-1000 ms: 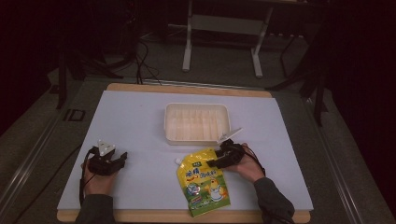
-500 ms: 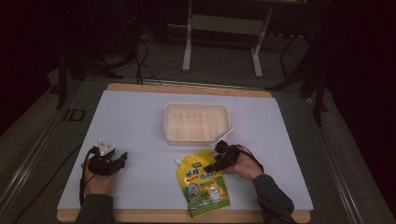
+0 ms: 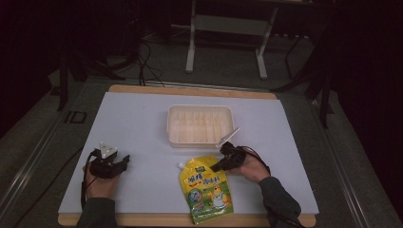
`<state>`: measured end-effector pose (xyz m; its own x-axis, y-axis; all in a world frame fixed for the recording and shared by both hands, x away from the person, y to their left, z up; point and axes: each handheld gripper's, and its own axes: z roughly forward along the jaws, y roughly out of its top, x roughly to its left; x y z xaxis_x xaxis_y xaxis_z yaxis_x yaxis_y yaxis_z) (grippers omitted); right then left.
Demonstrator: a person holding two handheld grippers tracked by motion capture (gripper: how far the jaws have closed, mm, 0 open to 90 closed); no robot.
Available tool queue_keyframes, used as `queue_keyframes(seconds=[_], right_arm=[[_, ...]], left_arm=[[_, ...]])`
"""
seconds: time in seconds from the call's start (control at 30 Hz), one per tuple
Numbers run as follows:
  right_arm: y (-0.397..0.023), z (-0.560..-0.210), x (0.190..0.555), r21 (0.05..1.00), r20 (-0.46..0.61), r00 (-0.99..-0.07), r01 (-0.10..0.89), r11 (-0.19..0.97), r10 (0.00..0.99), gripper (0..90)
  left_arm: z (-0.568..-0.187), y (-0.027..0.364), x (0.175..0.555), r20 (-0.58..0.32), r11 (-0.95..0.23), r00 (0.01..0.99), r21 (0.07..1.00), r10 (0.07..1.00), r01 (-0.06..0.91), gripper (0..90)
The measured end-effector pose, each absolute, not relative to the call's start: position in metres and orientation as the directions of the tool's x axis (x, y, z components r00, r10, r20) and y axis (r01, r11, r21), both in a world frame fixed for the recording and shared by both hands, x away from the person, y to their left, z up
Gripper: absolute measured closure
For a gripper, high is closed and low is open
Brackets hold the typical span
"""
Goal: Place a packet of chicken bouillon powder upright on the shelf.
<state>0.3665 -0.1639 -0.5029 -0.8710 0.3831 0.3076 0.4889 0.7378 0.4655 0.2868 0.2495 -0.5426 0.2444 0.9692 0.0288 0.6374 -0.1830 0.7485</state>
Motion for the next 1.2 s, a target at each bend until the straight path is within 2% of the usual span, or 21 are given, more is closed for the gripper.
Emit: queue_keyframes(seconds=[0.27, 1.03, 1.2], right_arm=[[-0.173, -0.487, 0.367, 0.529, 0.324, -0.87, 0.492, 0.691, 0.371, 90.0], [-0.233, -0.403, 0.37, 0.753, 0.171, -0.857, 0.432, 0.496, 0.486, 90.0], [-0.242, -0.396, 0.367, 0.781, 0.15, -0.848, 0.417, 0.465, 0.508, 90.0]], left_arm=[[-0.543, 0.25, 0.287, 0.026, -0.182, 0.245, 0.747, 0.969, 0.639, 46.9], [-0.543, 0.25, 0.287, 0.026, -0.18, 0.243, 0.747, 0.97, 0.64, 46.9], [-0.543, 0.25, 0.287, 0.024, -0.18, 0.243, 0.747, 0.97, 0.64, 46.8]])
